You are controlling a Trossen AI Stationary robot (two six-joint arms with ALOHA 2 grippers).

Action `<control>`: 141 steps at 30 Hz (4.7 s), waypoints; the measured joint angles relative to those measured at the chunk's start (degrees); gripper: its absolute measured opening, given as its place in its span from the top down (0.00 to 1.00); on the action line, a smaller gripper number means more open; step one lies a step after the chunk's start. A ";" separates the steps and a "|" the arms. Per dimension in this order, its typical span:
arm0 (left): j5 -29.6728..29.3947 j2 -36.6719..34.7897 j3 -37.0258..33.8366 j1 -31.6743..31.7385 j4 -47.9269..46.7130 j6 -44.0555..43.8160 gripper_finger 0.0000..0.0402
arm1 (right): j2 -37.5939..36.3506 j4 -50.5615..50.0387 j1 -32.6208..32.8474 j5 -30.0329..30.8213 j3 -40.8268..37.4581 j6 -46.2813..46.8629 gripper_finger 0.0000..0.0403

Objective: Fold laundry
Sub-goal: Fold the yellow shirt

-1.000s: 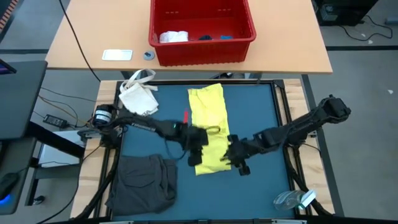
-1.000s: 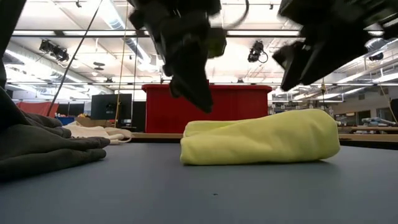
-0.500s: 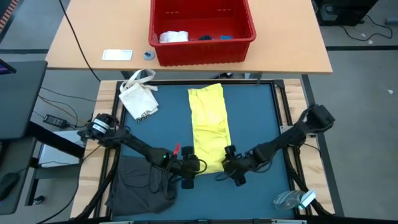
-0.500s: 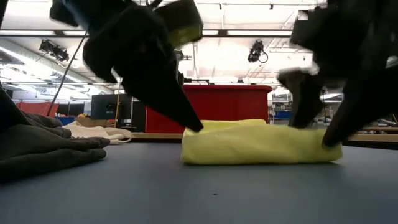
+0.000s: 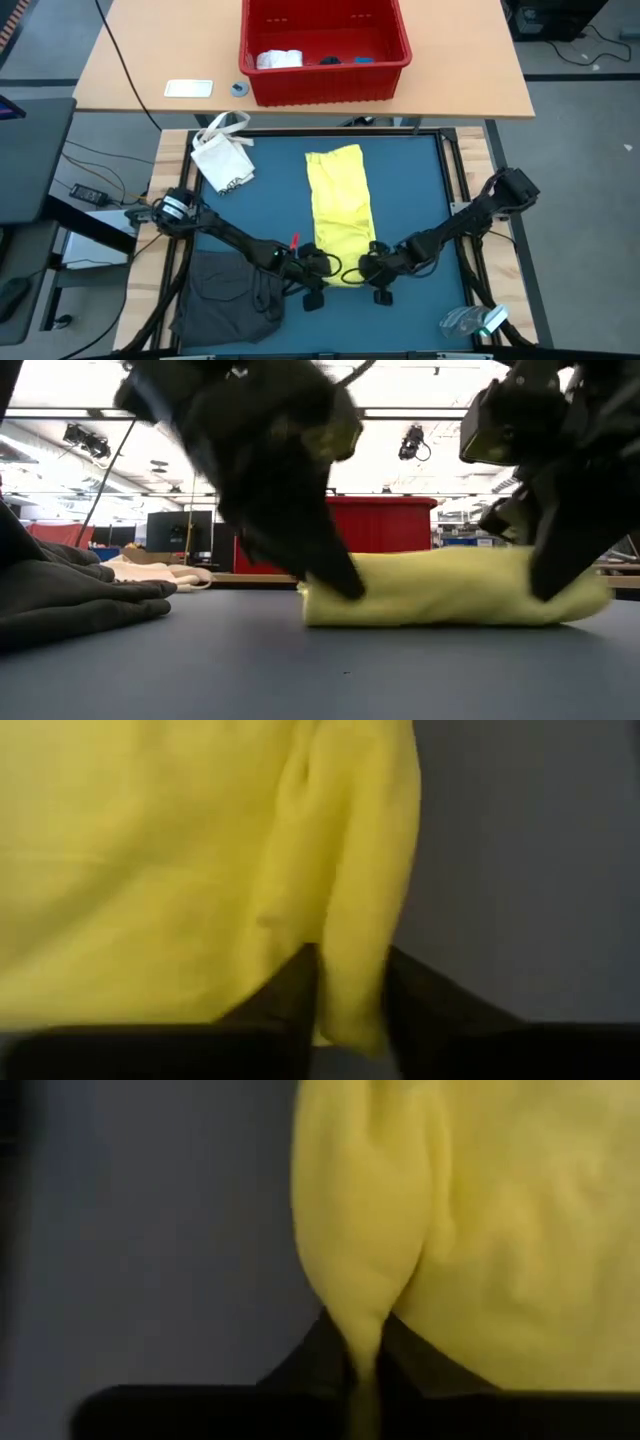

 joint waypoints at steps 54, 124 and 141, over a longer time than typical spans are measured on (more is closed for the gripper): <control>6.94 -2.40 8.10 9.23 -12.18 21.18 0.55 | -18.85 -9.42 -17.99 -2.80 -6.70 -5.48 0.60; 22.20 -5.74 8.10 33.53 -7.65 15.93 0.99 | -28.99 -21.63 -40.27 -16.10 -9.67 -6.38 0.96; 28.05 -1.31 8.10 47.63 4.38 14.77 0.72 | -26.84 -19.37 -56.34 -0.57 -9.69 14.49 0.63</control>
